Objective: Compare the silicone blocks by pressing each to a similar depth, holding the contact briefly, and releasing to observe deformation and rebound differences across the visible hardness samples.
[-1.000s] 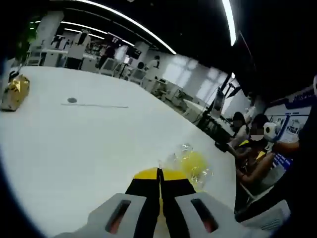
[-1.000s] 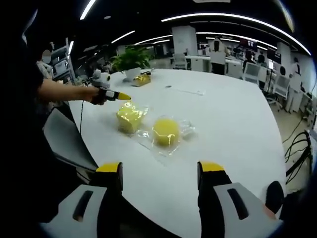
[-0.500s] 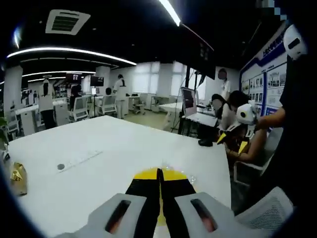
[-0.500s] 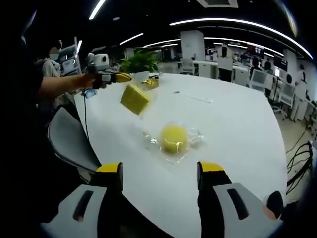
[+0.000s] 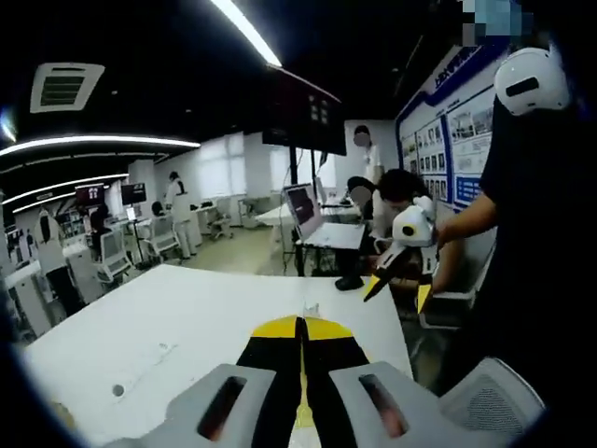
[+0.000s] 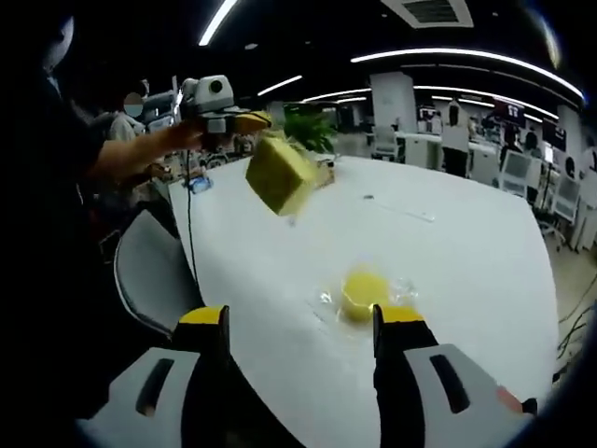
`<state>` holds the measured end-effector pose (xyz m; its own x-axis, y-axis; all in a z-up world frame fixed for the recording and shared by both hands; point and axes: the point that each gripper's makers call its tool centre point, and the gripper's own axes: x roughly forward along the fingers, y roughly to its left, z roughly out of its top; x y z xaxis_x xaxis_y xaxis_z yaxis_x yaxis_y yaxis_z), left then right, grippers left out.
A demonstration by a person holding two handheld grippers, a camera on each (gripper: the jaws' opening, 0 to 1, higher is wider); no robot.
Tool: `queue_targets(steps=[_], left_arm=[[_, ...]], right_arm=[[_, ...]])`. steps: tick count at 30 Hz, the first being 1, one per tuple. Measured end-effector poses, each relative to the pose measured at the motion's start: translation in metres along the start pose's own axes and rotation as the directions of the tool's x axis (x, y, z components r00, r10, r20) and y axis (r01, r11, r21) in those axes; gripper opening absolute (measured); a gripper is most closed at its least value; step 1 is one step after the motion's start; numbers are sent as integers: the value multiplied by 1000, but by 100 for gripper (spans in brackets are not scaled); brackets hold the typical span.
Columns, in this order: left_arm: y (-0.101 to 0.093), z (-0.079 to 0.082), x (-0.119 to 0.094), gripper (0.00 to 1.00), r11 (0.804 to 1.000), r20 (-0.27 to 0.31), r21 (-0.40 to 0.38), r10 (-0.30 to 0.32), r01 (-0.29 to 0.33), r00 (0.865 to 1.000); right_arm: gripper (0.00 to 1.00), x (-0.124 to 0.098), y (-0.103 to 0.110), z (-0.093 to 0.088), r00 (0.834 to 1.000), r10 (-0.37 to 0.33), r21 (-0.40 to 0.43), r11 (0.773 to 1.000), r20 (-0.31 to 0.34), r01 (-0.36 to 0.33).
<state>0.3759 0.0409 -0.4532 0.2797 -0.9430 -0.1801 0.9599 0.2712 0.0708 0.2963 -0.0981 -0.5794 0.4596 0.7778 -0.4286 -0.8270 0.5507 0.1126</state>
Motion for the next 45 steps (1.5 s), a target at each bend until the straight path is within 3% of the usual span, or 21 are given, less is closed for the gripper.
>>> queue_targets(steps=[4, 9, 13, 17, 22, 27, 34, 38, 42, 45], left_arm=[[-11, 22, 8, 0, 998, 28, 33, -54, 53, 998], [-22, 29, 18, 0, 994, 16, 64, -92, 91, 996], [-37, 30, 26, 0, 987, 4, 72, -145, 144, 989], [-52, 29, 33, 0, 979, -10, 77, -191, 191, 982], [-63, 31, 39, 0, 972, -5, 76, -222, 222, 975], [-66, 36, 42, 0, 970, 15, 72, -235, 233, 972], [-58, 43, 36, 0, 976, 33, 76, -209, 206, 977], [-56, 44, 34, 0, 979, 47, 53, -199, 197, 979], [-55, 47, 30, 0, 981, 66, 43, -190, 188, 980], [-52, 51, 28, 0, 984, 84, 37, -177, 175, 981]], right_arm=[[60, 10, 5, 28, 996, 64, -24, 998, 57, -63], [63, 19, 4, 54, 984, 113, 0, 993, 140, -114], [61, 26, -1, 63, 977, 132, 2, 991, 164, -135], [58, 35, 12, 76, 950, 222, 40, 971, 221, -236], [57, 52, 20, 82, 937, 268, 45, 958, 225, -284], [55, 61, 29, 95, 909, 317, 57, 937, 272, -344], [36, 65, 34, 108, 884, 360, 50, 919, 297, -391], [31, 68, 37, 111, 879, 378, 42, 913, 290, -406], [25, 66, 38, 118, 875, 376, -27, 922, 307, -387], [21, 65, 38, 123, 877, 372, -32, 924, 304, -381]])
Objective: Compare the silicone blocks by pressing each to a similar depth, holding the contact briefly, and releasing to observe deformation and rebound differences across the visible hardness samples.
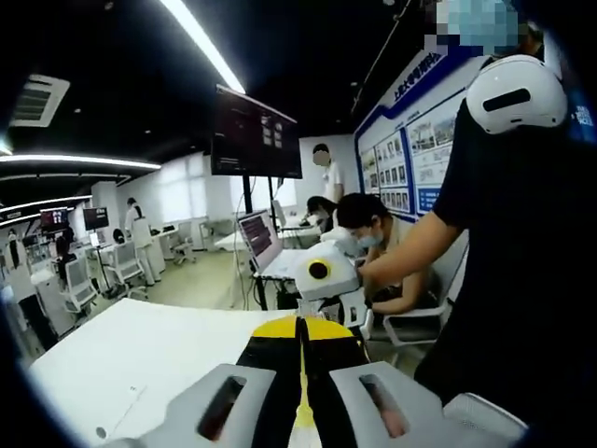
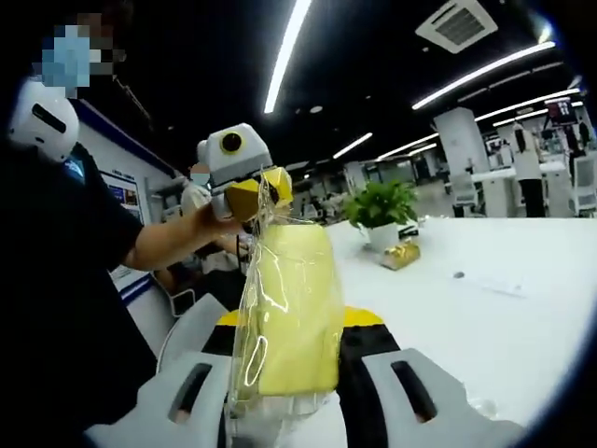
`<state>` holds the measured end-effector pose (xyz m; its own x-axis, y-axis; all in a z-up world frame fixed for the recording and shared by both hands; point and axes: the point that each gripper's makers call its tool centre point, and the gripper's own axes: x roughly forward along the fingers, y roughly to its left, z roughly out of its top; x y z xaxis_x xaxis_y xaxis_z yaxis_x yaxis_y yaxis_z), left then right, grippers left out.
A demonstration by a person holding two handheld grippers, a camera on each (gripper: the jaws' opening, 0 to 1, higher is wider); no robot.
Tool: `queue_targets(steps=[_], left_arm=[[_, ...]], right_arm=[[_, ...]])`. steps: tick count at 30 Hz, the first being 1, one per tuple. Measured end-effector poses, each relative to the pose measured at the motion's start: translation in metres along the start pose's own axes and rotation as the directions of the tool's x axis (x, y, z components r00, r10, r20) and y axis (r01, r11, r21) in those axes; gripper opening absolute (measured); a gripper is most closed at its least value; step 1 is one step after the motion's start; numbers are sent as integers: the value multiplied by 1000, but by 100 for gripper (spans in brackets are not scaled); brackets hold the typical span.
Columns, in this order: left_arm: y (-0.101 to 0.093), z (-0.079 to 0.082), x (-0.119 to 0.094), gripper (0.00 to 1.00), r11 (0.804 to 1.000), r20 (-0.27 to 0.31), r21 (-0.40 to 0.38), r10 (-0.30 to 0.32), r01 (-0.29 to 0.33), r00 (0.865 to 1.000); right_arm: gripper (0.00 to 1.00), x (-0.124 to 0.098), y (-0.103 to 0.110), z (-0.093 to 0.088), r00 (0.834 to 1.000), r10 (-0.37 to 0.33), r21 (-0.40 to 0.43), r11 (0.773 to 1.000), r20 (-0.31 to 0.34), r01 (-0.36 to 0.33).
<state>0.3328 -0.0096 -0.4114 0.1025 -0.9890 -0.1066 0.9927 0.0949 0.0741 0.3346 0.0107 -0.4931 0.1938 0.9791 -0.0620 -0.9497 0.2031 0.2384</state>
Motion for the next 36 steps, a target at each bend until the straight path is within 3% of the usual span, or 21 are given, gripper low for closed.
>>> queue_targets(steps=[6, 18, 36], left_arm=[[5, -1, -1, 0, 1000, -1, 4, 21, -21, 1000], [3, -7, -5, 0, 1000, -11, -4, 25, -25, 1000], [-4, -6, -10, 0, 999, -3, -1, 53, -53, 999]], right_arm=[[15, 2, -3, 0, 999, -23, 16, 1000, -28, 24], [7, 5, 2, -6, 997, -1, -9, 1000, -80, 1], [7, 7, 4, -6, 994, 16, -39, 999, -104, -20]])
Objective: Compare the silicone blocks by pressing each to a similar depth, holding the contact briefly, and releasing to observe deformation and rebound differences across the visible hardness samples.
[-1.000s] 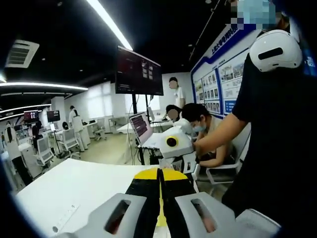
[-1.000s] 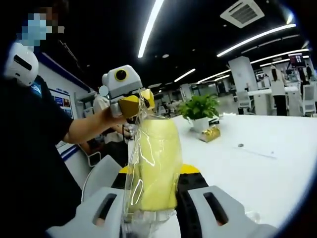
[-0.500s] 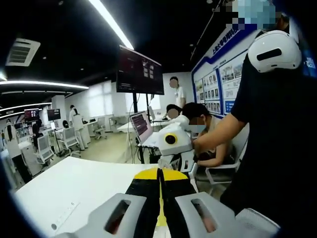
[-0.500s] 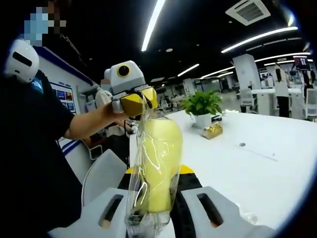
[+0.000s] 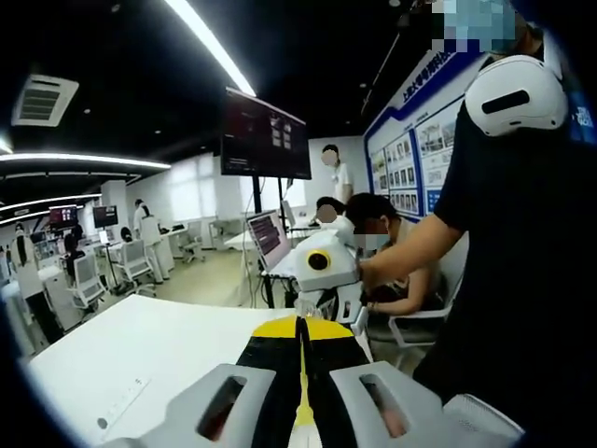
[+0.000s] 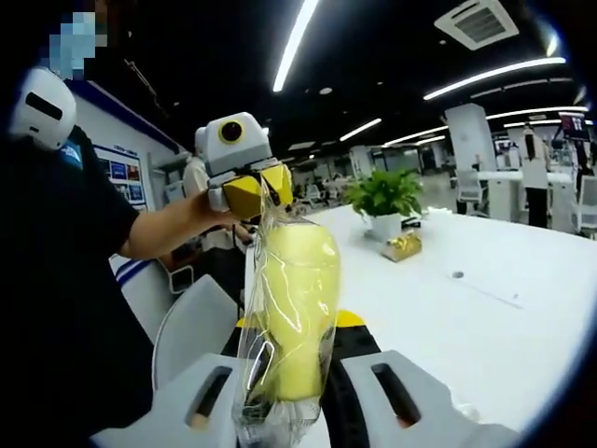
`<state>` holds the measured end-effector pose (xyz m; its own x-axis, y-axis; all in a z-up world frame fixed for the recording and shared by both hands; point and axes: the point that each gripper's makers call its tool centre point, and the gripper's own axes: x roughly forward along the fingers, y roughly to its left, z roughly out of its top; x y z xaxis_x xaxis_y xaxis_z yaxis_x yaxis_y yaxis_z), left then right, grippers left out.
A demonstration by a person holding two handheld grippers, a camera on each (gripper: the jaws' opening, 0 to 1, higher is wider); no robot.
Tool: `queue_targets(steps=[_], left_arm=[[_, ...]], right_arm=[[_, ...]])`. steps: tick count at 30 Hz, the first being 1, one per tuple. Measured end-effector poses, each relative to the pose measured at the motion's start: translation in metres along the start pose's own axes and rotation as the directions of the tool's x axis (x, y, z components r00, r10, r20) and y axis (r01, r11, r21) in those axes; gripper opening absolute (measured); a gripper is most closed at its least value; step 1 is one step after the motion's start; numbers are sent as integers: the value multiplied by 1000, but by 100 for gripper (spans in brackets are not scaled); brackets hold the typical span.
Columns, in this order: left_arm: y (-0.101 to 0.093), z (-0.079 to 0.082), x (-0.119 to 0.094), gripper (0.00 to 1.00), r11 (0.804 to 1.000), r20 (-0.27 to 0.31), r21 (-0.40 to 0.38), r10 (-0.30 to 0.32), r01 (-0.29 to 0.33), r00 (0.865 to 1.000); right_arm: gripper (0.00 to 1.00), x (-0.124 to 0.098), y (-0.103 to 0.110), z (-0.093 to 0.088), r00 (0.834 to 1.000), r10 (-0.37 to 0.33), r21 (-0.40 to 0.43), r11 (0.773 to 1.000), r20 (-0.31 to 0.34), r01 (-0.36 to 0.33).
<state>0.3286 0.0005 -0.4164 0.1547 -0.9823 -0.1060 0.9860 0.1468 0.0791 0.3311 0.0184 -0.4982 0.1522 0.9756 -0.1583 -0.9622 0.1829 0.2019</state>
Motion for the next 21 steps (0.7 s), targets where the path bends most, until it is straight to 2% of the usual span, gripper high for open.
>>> queue_targets(steps=[3, 5, 7, 12, 16, 18, 21], left_arm=[[0, 1, 0, 0, 1000, 1, 3, 3, -3, 1000], [-1, 1, 0, 0, 1000, -1, 13, -1, 1, 1000], [-1, 0, 0, 0, 1000, -9, 25, 0, 1, 1000], [-1, 3, 1, 0, 1000, 13, 1, -3, 3, 1000], [0, 7, 3, 0, 1000, 37, -2, 3, -3, 999], [-1, 8, 2, 0, 1000, 42, -7, -2, 2, 999], [-2, 8, 1, 0, 1000, 43, -6, 3, -2, 999]], right_arm=[[8, -1, 0, 0, 1000, -1, 4, 1000, -1, 1], [9, -2, -2, 1, 1000, -19, -38, 999, 6, 19], [11, -2, -2, -1, 1000, -24, -11, 1000, -12, 24], [19, -3, -6, 1, 999, -49, -27, 998, -1, 49], [33, -5, -8, -5, 998, -65, -19, 998, -24, 65], [42, -5, -8, -4, 997, -76, -16, 997, -11, 76], [57, -3, -9, 2, 996, -84, 36, 996, 43, 83]])
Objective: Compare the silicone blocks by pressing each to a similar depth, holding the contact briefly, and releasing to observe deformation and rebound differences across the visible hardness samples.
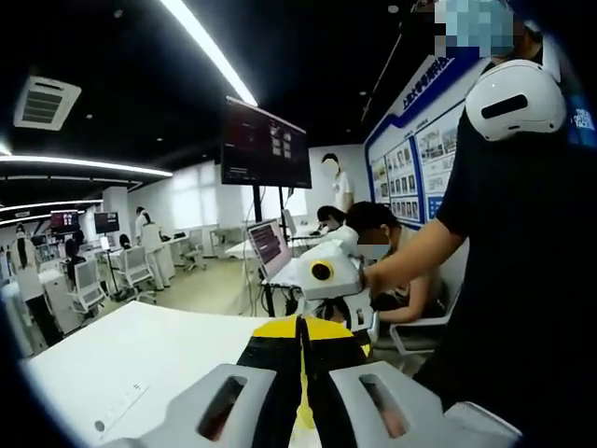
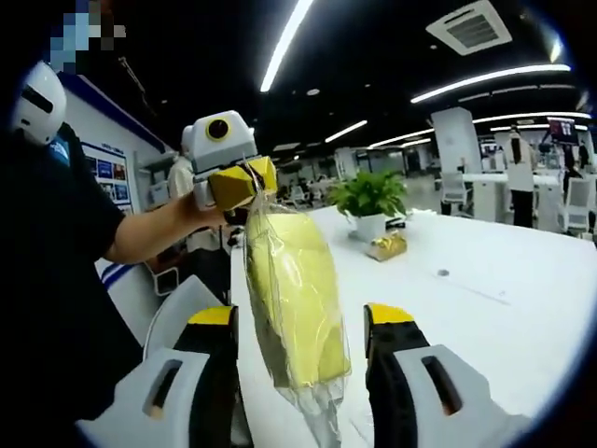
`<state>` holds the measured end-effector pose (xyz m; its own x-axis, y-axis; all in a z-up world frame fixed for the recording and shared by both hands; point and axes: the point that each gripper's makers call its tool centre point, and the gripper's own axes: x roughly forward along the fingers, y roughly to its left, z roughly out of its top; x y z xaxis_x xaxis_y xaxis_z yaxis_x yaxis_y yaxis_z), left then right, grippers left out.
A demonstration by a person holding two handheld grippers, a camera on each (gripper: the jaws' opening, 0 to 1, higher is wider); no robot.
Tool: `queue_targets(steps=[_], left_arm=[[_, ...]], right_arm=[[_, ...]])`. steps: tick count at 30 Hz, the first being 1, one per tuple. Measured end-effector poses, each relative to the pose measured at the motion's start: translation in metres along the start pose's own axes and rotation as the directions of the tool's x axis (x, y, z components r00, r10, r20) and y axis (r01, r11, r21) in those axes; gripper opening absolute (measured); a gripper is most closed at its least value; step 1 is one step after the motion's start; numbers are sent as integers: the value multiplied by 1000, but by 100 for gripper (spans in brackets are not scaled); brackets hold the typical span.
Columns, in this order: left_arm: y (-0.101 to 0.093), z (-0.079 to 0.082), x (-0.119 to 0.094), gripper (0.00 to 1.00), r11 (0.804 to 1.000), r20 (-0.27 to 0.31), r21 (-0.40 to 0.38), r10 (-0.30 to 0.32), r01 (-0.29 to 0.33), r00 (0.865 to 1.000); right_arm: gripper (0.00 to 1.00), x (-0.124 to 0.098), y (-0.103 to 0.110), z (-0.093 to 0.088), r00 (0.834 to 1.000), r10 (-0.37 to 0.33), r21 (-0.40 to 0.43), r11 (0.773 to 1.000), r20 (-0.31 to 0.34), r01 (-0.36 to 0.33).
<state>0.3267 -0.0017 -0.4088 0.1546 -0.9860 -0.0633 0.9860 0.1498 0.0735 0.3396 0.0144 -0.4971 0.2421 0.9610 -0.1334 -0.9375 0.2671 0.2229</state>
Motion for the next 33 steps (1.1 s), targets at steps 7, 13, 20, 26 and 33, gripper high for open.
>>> queue_targets(steps=[7, 13, 20, 26, 33], left_arm=[[-5, -4, -6, 0, 1000, -3, -15, 1, -1, 1000], [-7, -8, -10, 0, 1000, -11, -26, 12, -12, 1000], [-6, -13, -15, 0, 998, -12, -46, 40, -41, 999], [-2, -21, -23, 0, 994, -15, -77, 81, -82, 997], [5, -32, -38, 0, 983, -12, -116, 143, -143, 990]], right_arm=[[65, 2, 2, -6, 1000, -11, 5, 1000, 0, 11], [86, 4, 8, 8, 993, -9, 118, 993, 114, -5], [96, -5, -2, 5, 992, -85, 69, 995, 98, 78], [90, -24, -7, -5, 991, -131, -9, 991, 34, 131], [86, -70, -25, -6, 966, -255, -38, 966, 28, 256]])
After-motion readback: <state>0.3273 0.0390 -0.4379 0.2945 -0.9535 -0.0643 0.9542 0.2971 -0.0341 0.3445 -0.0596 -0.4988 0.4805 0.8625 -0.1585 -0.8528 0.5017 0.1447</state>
